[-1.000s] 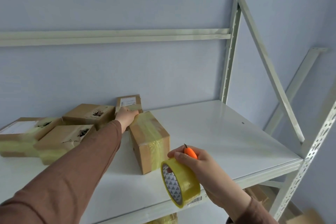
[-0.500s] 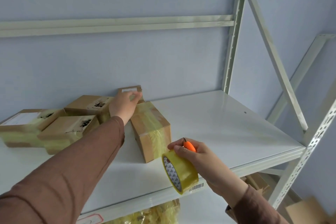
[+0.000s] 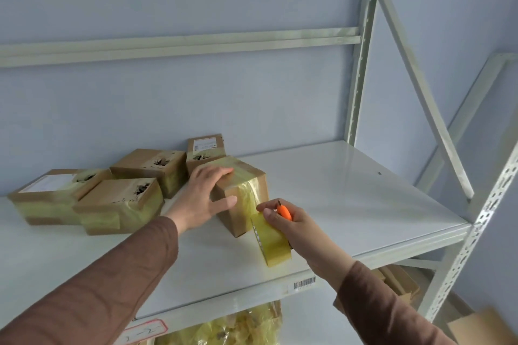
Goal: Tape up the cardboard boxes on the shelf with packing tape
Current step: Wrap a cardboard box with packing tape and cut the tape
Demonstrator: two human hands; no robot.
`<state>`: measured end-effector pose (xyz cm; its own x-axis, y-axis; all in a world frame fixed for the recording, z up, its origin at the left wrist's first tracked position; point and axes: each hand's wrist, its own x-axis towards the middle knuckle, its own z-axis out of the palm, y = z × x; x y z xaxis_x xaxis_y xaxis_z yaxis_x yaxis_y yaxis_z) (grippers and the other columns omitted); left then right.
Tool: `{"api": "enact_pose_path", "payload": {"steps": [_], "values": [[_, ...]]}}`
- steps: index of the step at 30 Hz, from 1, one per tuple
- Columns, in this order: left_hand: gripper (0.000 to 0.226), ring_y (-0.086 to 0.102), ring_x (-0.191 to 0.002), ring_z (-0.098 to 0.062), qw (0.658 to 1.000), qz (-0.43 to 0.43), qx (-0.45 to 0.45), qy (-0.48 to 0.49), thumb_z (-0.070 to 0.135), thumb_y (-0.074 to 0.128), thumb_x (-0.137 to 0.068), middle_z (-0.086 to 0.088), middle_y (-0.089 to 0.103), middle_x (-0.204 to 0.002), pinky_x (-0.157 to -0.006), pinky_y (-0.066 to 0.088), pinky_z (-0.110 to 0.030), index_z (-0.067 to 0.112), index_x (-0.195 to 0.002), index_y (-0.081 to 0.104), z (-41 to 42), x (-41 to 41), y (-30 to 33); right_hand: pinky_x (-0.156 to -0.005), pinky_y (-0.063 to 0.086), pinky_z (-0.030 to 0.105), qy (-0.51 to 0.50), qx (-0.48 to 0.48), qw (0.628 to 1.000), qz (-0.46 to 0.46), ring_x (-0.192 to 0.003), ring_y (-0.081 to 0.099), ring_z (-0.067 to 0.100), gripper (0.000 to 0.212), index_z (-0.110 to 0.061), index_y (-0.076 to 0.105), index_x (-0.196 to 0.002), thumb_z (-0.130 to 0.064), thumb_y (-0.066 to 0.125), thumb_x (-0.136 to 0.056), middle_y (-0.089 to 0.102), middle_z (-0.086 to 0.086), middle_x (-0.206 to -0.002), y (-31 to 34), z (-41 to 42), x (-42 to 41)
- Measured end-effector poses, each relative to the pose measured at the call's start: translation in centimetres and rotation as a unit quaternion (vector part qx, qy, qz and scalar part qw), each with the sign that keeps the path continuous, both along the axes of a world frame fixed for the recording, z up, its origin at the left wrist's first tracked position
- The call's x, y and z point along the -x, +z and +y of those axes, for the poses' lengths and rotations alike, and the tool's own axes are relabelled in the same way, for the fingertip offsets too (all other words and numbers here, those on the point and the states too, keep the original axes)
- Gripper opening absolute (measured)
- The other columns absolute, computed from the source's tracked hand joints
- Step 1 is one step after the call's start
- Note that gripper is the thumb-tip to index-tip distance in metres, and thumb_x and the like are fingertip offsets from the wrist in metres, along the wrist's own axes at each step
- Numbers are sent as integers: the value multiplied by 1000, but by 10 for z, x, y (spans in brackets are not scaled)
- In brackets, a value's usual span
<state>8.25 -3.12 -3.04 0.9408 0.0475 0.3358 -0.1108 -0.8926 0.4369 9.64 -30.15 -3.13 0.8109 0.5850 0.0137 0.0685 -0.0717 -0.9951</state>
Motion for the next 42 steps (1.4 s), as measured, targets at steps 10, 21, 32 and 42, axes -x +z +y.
{"api": "enact_pose_path", "payload": {"steps": [10, 21, 32, 42], "values": [[22, 66, -100, -18, 944, 43, 300, 131, 57, 55, -90, 10, 75, -102, -80, 53, -32, 45, -96, 73, 21, -28, 54, -104, 52, 38, 17, -125, 991, -44, -109, 69, 14, 36, -24, 61, -138, -33, 60, -103, 70, 2, -125, 111, 29, -42], [88, 30, -130, 10, 986, 135, -99, -12, 70, 69, -82, 34, 29, -145, -105, 29, -13, 43, -156, 30, 36, -19, 89, -82, 40, 31, 115, -89, 983, -108, -88, 53, 9, 10, -19, 68, -106, -27, 65, -101, 62, -6, -92, 75, 70, -74], [70, 8, -157, -12, 997, 73, -25, -1, 66, 65, -85, 9, 17, -169, -125, 11, -40, 71, -145, 29, 44, -27, 62, -68, 40, 24, 33, -145, 986, -75, -76, 51, 11, 43, 0, 61, -95, -42, 66, -90, 57, -2, -80, 20, 46, -43], [61, 39, -144, -5, 971, 92, 220, -27, 64, 73, -71, 16, 51, -151, -123, 24, -37, 59, -131, 60, 36, -29, 74, -61, 38, 27, -2, -33, 999, 40, -69, 54, 18, 29, -19, 61, -82, -43, 74, -91, 59, 2, -77, 2, 24, -35]]}}
